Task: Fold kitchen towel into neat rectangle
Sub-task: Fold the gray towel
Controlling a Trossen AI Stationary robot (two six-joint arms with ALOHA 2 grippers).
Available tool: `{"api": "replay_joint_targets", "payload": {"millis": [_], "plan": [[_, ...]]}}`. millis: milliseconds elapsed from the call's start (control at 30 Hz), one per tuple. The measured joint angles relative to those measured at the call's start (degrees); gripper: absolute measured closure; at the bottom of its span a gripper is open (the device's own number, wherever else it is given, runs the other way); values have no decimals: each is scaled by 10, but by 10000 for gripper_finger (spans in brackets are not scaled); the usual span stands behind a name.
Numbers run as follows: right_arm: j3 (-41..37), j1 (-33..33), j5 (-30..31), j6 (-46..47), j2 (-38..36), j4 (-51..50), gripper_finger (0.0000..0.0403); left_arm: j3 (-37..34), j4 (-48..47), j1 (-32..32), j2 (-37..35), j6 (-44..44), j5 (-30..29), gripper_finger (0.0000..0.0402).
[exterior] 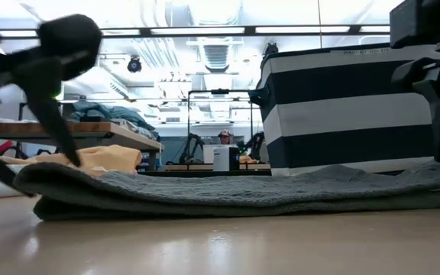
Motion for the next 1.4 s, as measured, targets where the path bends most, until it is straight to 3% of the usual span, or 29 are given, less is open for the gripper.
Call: {"api": "replay_joint_targets", "payload": {"millis": [733, 900, 1100, 1233, 1400], "plan": [[1, 0, -1, 3, 0, 1, 222, 24, 78, 6, 7, 6, 4, 354], [1, 0, -1, -3, 0, 1, 222, 24, 84, 19, 7, -60, 3, 396], [30, 0, 11, -30, -5, -48, 222, 23, 47, 34, -16, -143, -25, 400], [41, 3, 49, -35, -8, -48, 222, 15, 12, 43, -51, -208, -60, 400], [26, 3, 50, -27, 1, -30, 222, -14, 7, 59, -104, -319, -76, 401]]}}
